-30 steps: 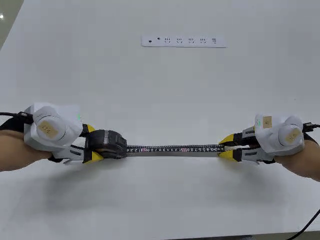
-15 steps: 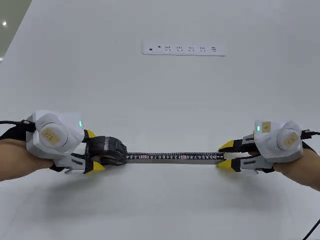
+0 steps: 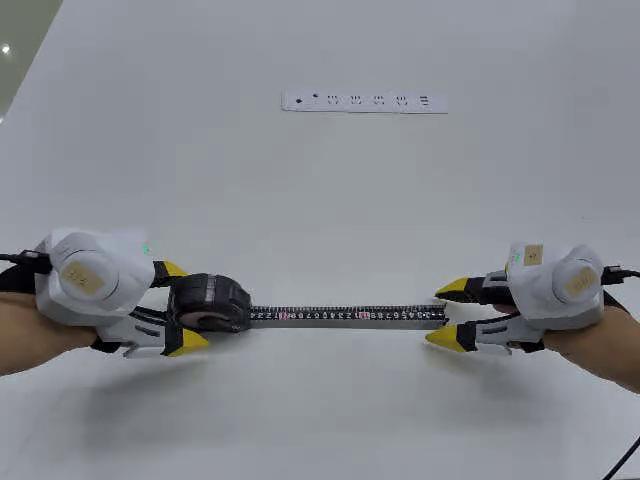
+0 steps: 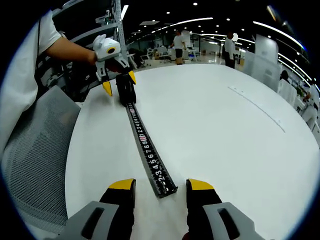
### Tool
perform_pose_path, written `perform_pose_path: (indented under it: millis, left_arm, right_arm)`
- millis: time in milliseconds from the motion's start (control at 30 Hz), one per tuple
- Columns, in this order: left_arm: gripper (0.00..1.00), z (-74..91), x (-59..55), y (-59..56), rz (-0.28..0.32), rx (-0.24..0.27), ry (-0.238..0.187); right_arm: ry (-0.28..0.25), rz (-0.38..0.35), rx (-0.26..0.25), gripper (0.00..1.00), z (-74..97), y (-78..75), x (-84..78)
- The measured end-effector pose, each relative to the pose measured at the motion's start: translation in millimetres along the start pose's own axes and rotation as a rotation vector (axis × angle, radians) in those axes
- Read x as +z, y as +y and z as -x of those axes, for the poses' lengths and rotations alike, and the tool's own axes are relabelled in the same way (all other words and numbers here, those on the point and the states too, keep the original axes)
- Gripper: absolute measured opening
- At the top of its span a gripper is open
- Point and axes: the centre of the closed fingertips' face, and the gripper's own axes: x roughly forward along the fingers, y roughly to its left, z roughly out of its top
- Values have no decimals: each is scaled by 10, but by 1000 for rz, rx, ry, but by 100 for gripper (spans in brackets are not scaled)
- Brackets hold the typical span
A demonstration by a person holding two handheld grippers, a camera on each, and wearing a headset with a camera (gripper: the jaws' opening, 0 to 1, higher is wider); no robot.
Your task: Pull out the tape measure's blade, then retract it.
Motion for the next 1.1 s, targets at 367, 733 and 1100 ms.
perform_pose_path:
  millis: [367,733,1100]
  left_arm:
    - [67,203,-6,-60,172,76,-96]
    - [82,386,-23,-143,271,148,-167]
    - [90,503,-131,-253,334,206,-201]
  right_arm:
    - [-44,-64,-56,63,67,80,80]
    - [-62,-102,-116,82,179,185,70]
    - [-76,-143,-148,91,324,313,20]
